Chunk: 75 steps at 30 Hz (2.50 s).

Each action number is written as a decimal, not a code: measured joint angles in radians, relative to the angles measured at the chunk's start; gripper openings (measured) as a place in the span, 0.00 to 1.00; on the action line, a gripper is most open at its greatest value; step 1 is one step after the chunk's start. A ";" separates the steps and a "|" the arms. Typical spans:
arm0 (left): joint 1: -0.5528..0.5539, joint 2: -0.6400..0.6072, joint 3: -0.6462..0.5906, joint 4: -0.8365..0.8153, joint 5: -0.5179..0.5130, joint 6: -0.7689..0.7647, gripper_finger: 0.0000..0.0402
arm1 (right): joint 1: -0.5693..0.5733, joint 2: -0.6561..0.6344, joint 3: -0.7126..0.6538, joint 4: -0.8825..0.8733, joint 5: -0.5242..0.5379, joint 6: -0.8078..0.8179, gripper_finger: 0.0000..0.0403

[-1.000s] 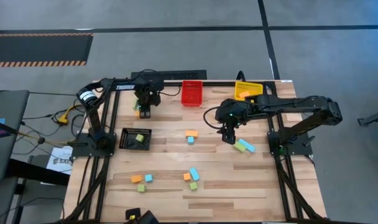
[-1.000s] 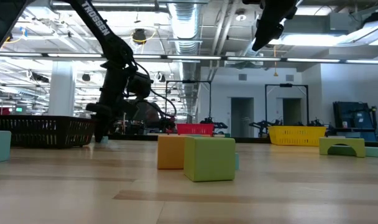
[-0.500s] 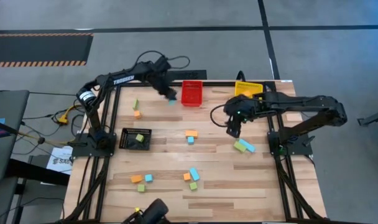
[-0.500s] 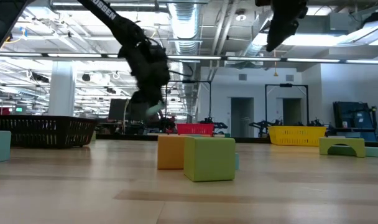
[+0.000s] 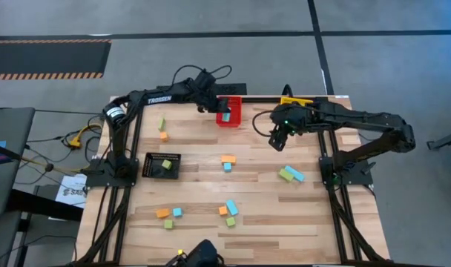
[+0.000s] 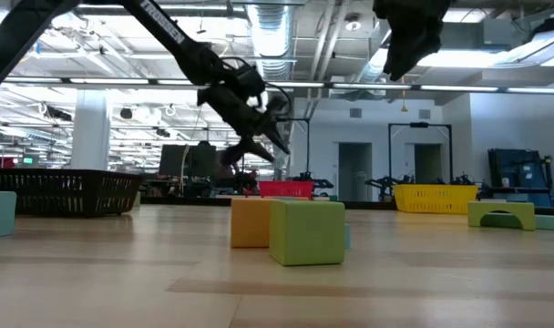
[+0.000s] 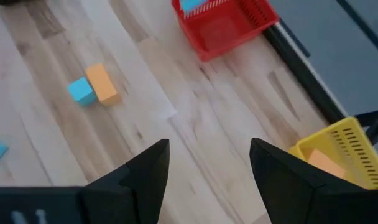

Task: Sort & place blocks by color
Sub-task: Put the blue block into the red bin, then put the green block into the black bin

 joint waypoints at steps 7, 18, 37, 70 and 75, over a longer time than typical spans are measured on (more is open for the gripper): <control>0.000 0.017 0.000 0.033 -0.096 -0.041 0.23 | -0.014 -0.001 0.000 0.019 0.008 -0.047 0.61; -0.010 0.017 0.001 0.055 -0.128 -0.036 0.50 | -0.019 -0.001 0.000 0.022 -0.005 -0.104 0.61; 0.018 -0.121 0.245 -0.283 -0.287 0.229 0.86 | -0.070 -0.001 0.000 0.060 -0.201 -0.229 0.61; -0.458 -1.083 -0.635 -0.055 -0.465 0.359 0.68 | 0.108 0.001 -0.013 0.252 -0.230 0.016 0.61; -0.477 -1.141 -0.724 -0.059 -0.465 0.425 0.65 | 0.217 0.001 -0.013 0.071 -0.056 0.374 0.61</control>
